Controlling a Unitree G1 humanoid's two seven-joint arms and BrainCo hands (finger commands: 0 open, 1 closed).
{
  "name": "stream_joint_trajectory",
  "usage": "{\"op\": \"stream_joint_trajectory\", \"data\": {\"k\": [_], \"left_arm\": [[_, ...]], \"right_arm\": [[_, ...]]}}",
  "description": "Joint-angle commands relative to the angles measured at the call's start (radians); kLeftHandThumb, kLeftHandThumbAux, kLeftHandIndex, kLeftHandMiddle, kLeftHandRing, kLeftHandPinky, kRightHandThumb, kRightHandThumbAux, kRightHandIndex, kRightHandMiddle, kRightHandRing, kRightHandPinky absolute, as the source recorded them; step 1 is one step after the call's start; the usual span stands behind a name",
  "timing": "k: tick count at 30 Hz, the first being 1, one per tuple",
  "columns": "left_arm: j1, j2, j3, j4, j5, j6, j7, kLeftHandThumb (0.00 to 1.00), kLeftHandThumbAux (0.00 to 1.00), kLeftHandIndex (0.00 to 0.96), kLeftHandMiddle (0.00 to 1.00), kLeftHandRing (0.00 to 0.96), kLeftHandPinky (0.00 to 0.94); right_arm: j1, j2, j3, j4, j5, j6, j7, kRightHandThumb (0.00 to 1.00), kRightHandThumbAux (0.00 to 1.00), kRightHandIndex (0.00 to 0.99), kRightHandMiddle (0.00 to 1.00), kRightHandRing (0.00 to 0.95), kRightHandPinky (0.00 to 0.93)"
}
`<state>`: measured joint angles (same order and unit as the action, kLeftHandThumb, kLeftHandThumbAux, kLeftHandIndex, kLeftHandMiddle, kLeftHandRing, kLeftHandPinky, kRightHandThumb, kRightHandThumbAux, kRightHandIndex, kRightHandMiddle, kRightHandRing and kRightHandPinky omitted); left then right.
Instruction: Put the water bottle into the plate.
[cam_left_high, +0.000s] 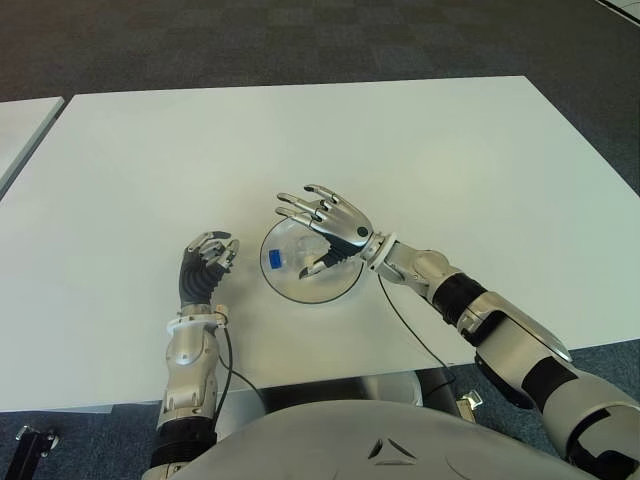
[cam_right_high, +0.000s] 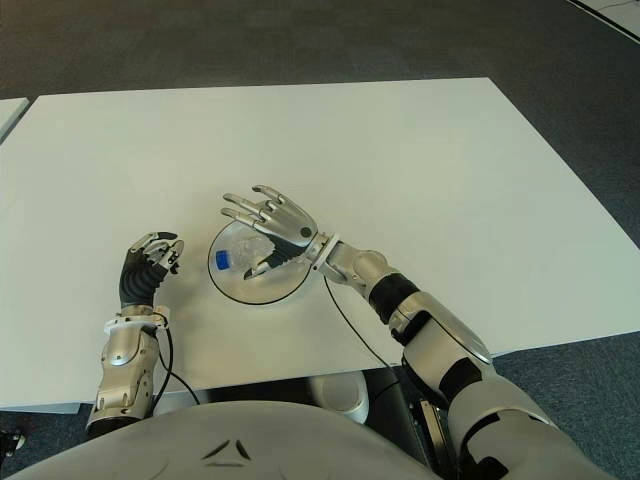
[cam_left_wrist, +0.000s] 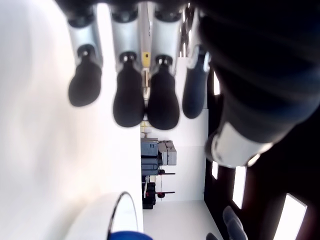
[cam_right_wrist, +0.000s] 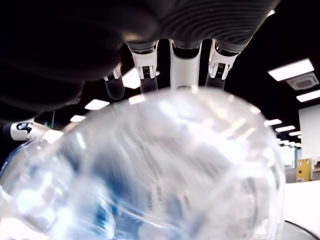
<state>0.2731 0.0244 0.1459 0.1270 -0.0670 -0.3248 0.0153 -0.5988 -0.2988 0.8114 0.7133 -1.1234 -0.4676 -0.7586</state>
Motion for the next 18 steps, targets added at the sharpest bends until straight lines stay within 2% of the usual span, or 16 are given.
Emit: {"op": "stream_joint_trajectory", "data": {"k": [1,18], "left_arm": [[0.002,0.002,0.002,0.013,-0.003,0.007,-0.007,0.700,0.722,0.433,0.731,0.716,0.722],[0.003,-0.001,0.003,0.007,-0.012,0.009,-0.007,0.701,0.721,0.433,0.726,0.713,0.709]], "right_arm": [[0.014,-0.003,0.012,-0.003,-0.018,0.013,-0.020,0.413,0.256,0.000,0.000,0.000,0.000],[0.022,-0.007,0.012,-0.023,-0.021,0.022,-0.025,0.431,0.240,0.000,0.000,0.000,0.000]]}}
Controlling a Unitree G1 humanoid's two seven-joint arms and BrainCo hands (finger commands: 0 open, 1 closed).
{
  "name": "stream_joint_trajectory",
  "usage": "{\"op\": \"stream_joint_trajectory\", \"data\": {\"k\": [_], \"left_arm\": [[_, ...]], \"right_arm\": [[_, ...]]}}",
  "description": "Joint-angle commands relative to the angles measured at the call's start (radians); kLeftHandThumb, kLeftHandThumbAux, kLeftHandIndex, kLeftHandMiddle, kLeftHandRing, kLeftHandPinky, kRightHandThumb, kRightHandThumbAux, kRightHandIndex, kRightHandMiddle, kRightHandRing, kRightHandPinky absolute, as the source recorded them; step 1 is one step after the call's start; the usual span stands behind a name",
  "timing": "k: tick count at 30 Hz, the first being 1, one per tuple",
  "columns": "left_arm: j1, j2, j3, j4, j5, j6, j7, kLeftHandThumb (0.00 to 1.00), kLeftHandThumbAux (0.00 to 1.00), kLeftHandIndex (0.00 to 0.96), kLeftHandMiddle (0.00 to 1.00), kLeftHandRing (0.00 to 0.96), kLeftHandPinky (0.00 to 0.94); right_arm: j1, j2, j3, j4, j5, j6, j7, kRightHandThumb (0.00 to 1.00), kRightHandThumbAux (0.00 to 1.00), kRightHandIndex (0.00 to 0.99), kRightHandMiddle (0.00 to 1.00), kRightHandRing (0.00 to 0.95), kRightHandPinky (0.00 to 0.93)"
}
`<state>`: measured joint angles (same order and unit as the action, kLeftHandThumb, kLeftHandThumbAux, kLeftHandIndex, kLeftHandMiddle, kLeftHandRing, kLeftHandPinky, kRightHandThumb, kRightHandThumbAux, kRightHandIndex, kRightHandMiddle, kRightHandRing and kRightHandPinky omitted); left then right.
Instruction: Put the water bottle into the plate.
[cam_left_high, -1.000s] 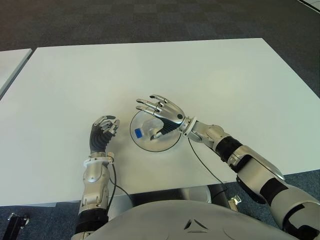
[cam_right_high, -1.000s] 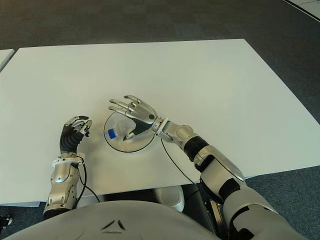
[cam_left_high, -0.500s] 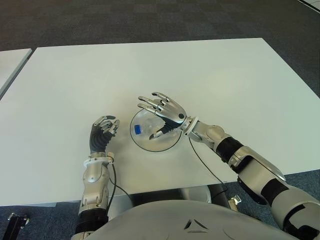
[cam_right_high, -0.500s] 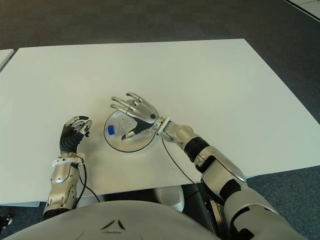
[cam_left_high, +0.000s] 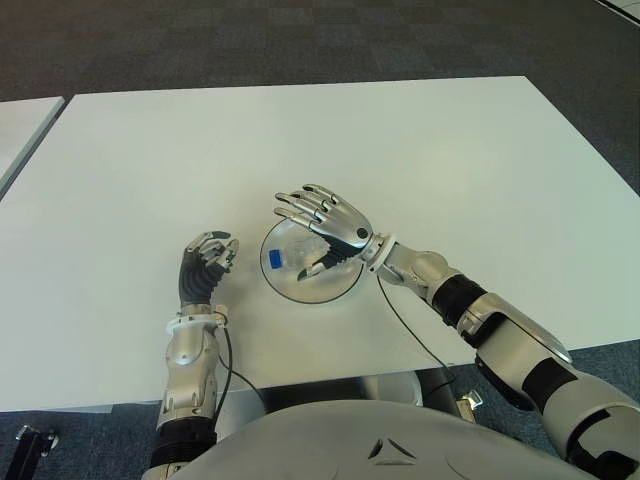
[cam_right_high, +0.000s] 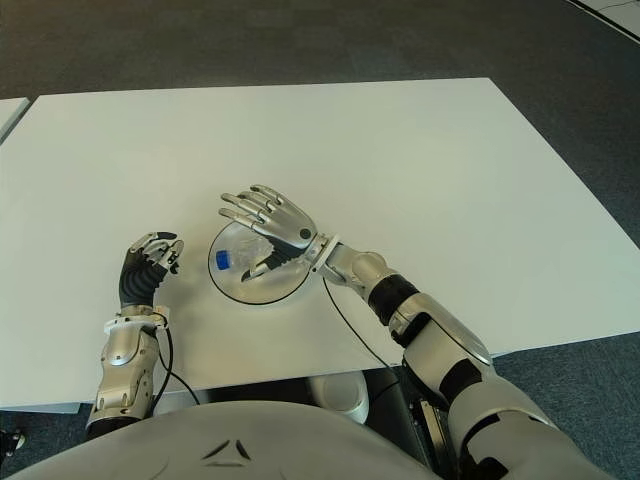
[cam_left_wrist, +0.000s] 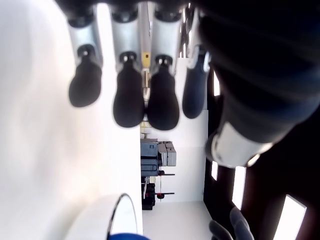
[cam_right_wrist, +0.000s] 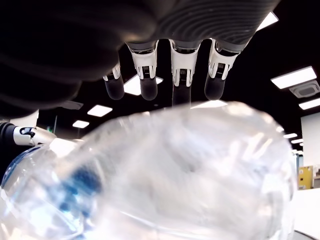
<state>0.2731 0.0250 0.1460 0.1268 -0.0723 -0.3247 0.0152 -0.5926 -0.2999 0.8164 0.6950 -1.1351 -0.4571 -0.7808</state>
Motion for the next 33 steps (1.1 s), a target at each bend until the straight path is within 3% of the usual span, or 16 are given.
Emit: {"op": "stream_joint_trajectory", "data": {"k": [1,13,33], "left_arm": [[0.003,-0.002,0.003,0.007,-0.007,0.010,-0.007,0.701,0.721,0.433,0.726,0.712,0.708],[0.009,-0.013,0.006,-0.022,-0.005,0.064,0.017,0.703,0.720,0.434,0.718,0.704,0.702],[0.005,-0.015,0.004,-0.019,0.030,0.056,0.054,0.705,0.717,0.435,0.722,0.708,0.714]], "right_arm": [[0.017,-0.006,0.007,-0.005,-0.009,0.012,-0.002,0.432,0.240,0.000,0.000,0.000,0.000],[0.021,-0.011,0.011,-0.017,-0.017,0.023,-0.010,0.413,0.233,0.000,0.000,0.000,0.000],[0.018,-0.018,0.014,-0.027,-0.017,0.025,-0.013,0.324,0.222,0.000,0.000,0.000,0.000]]}}
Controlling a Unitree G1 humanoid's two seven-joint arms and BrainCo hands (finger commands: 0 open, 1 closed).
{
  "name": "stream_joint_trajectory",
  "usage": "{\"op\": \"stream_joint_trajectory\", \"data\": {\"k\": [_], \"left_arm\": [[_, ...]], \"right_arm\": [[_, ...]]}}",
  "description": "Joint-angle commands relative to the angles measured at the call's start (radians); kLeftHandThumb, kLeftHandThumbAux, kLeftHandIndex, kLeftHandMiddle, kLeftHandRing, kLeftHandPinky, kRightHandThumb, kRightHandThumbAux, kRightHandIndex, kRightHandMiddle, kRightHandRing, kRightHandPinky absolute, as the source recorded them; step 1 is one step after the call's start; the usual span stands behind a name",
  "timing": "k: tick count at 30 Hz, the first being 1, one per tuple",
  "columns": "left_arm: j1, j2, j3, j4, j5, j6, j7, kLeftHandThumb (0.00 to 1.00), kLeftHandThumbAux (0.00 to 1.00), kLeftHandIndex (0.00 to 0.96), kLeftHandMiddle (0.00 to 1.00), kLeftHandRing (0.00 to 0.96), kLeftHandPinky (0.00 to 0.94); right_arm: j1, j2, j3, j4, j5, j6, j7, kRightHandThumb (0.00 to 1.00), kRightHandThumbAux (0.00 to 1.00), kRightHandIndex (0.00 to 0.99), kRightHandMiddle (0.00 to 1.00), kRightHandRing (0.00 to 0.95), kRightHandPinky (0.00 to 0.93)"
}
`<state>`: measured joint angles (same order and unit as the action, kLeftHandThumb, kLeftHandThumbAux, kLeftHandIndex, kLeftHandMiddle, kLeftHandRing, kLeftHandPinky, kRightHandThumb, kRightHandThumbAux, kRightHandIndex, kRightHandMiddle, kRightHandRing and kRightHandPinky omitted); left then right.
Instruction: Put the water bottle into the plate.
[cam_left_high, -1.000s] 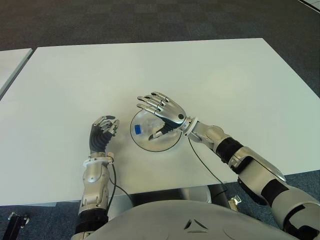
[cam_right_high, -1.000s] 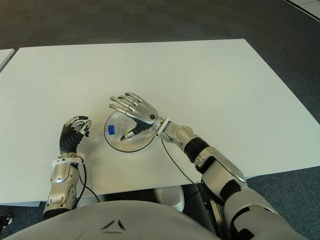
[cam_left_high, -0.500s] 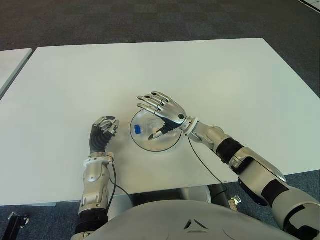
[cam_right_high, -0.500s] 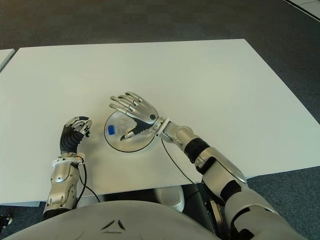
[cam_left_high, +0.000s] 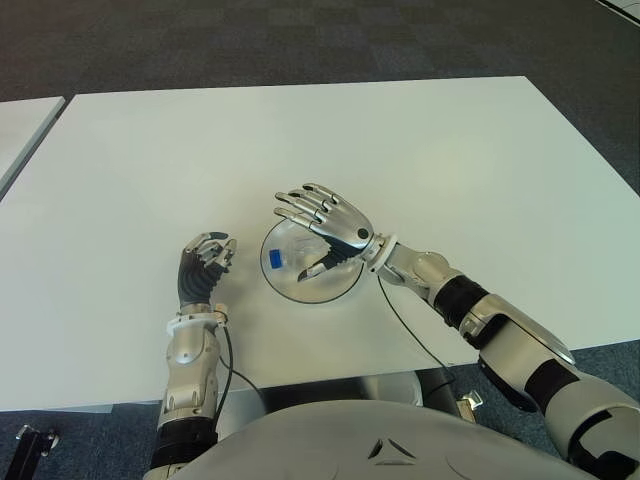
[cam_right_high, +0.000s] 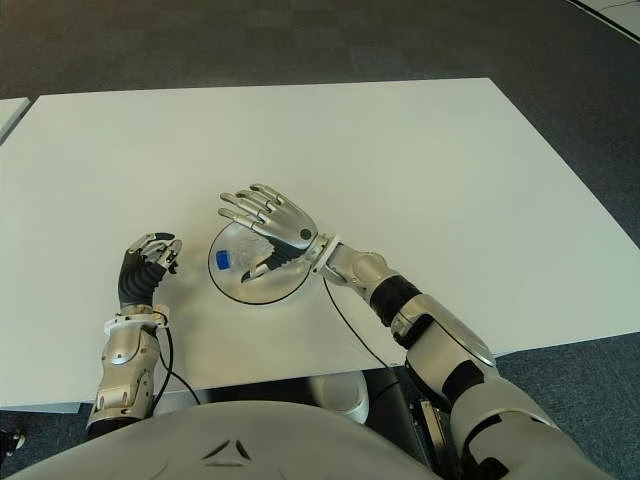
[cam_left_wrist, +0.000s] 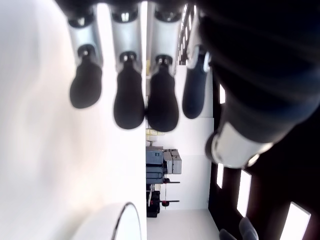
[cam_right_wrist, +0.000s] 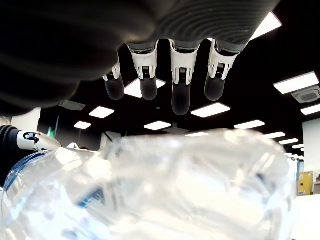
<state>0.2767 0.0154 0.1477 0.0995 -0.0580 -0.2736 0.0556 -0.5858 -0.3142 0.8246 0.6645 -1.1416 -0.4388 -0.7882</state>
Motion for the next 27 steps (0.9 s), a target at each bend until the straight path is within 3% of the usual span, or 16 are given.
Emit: {"op": "stream_joint_trajectory", "data": {"k": [1,11,14,22,26,27], "left_arm": [[0.001,-0.005,0.001,0.009,0.017,0.005,0.015,0.705,0.717,0.435,0.723,0.709,0.717],[0.005,-0.004,-0.004,-0.004,0.022,0.017,0.015,0.704,0.719,0.434,0.722,0.709,0.716],[0.006,-0.007,-0.005,-0.009,0.022,0.025,0.017,0.704,0.719,0.434,0.722,0.708,0.716],[0.008,-0.013,-0.005,-0.014,0.027,0.030,0.020,0.704,0.720,0.434,0.724,0.709,0.715],[0.007,-0.013,-0.006,-0.010,0.029,0.022,0.017,0.703,0.720,0.434,0.723,0.710,0.715],[0.008,-0.011,-0.007,-0.008,0.028,0.016,0.013,0.703,0.720,0.434,0.723,0.710,0.715]], "right_arm": [[0.011,-0.004,0.005,0.004,-0.010,0.007,-0.005,0.320,0.224,0.000,0.000,0.000,0.000],[0.033,0.003,-0.026,0.011,0.019,0.032,-0.035,0.259,0.288,0.000,0.000,0.000,0.000],[0.054,0.006,-0.058,-0.001,0.057,0.032,-0.027,0.220,0.357,0.000,0.000,0.000,0.000],[0.163,-0.007,-0.197,-0.093,0.316,-0.065,0.139,0.144,0.502,0.000,0.000,0.000,0.000],[0.199,-0.011,-0.242,-0.115,0.397,-0.101,0.205,0.126,0.548,0.000,0.000,0.000,0.000],[0.223,-0.004,-0.268,-0.135,0.456,-0.115,0.236,0.125,0.552,0.000,0.000,0.000,0.000]]}}
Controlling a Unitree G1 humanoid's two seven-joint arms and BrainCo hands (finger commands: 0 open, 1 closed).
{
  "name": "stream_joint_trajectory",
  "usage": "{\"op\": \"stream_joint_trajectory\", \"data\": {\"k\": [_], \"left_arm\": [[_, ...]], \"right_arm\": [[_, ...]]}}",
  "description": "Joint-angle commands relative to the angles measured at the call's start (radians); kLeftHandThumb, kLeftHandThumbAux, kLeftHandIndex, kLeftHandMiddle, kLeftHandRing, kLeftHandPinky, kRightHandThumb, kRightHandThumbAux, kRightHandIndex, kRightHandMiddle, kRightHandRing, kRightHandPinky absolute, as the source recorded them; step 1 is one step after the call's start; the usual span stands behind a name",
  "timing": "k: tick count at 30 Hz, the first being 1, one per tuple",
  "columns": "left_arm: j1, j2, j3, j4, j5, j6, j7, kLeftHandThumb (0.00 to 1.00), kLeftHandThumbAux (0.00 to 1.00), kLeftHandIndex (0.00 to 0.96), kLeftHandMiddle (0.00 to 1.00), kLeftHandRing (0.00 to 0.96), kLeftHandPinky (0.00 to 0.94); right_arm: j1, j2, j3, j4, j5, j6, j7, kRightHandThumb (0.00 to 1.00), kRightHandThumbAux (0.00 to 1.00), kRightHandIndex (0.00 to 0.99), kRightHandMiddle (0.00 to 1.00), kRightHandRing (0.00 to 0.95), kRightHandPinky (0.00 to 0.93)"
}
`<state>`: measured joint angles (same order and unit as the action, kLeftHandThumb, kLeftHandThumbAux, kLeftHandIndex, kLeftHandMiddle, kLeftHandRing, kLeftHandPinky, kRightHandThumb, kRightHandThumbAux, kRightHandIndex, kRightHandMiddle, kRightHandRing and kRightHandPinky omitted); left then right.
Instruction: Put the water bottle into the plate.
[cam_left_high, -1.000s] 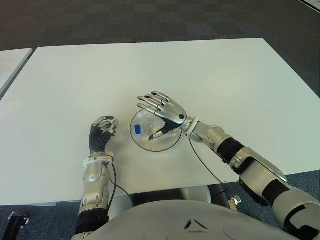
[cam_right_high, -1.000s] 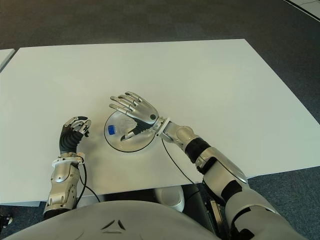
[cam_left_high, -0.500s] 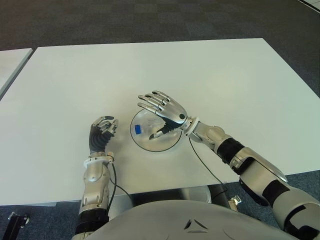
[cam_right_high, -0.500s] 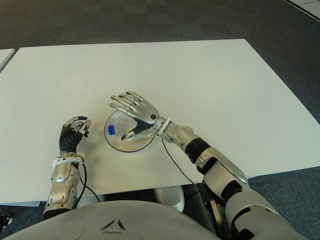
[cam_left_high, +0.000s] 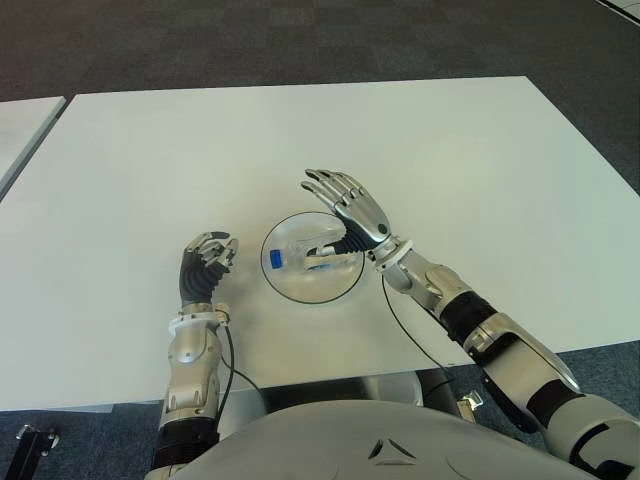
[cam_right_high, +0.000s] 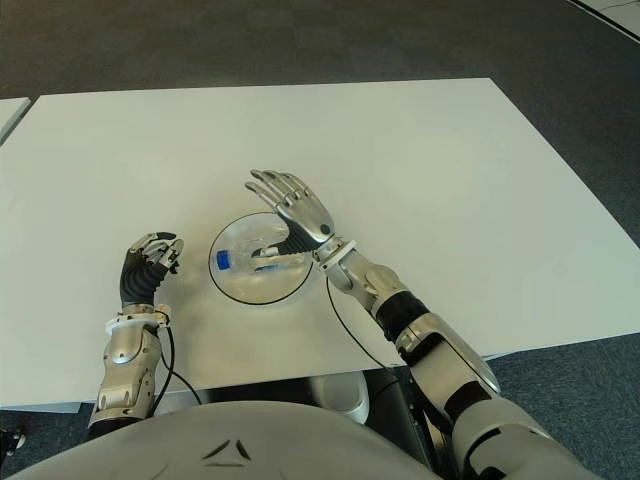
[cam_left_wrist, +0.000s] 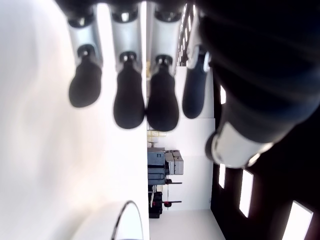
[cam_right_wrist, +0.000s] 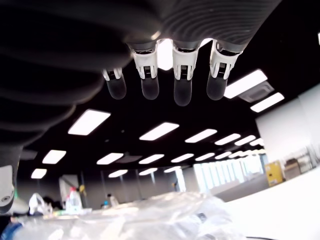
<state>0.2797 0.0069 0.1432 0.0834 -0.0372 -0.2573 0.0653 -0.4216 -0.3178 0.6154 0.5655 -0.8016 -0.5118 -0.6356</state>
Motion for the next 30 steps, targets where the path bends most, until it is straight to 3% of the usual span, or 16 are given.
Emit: {"op": "stream_joint_trajectory", "data": {"k": [1,5,8,14,19,27,30], "left_arm": [[0.005,-0.001,-0.003,0.009,0.007,-0.004,-0.002,0.702,0.720,0.434,0.724,0.711,0.717],[0.006,0.001,-0.004,0.007,0.003,0.002,-0.007,0.702,0.721,0.433,0.725,0.712,0.718],[0.006,-0.001,-0.003,0.004,0.000,0.012,-0.004,0.702,0.721,0.433,0.723,0.709,0.714],[0.007,-0.004,-0.002,0.006,-0.004,0.009,-0.003,0.703,0.720,0.434,0.724,0.711,0.718],[0.005,-0.002,-0.005,0.015,0.001,-0.008,-0.005,0.702,0.721,0.434,0.724,0.713,0.723],[0.004,0.008,-0.007,0.020,-0.010,-0.012,-0.026,0.701,0.721,0.433,0.728,0.716,0.718],[0.003,0.010,-0.004,0.026,-0.018,-0.019,-0.038,0.701,0.721,0.433,0.731,0.719,0.722]], "right_arm": [[0.089,0.006,-0.090,-0.069,0.190,-0.053,0.123,0.131,0.578,0.000,0.000,0.000,0.000],[0.153,0.051,-0.164,-0.111,0.357,-0.053,0.216,0.150,0.640,0.000,0.000,0.000,0.000],[0.202,0.095,-0.220,-0.134,0.464,-0.022,0.266,0.192,0.719,0.000,0.001,0.001,0.060],[0.253,0.167,-0.306,-0.156,0.557,0.006,0.304,0.266,0.819,0.031,0.041,0.043,0.116],[0.266,0.222,-0.377,-0.123,0.635,-0.036,0.331,0.339,0.902,0.095,0.098,0.097,0.185],[0.278,0.257,-0.457,-0.081,0.750,-0.067,0.450,0.421,0.908,0.197,0.153,0.144,0.229],[0.285,0.267,-0.486,-0.069,0.790,-0.063,0.497,0.430,0.914,0.259,0.222,0.194,0.273]]}}
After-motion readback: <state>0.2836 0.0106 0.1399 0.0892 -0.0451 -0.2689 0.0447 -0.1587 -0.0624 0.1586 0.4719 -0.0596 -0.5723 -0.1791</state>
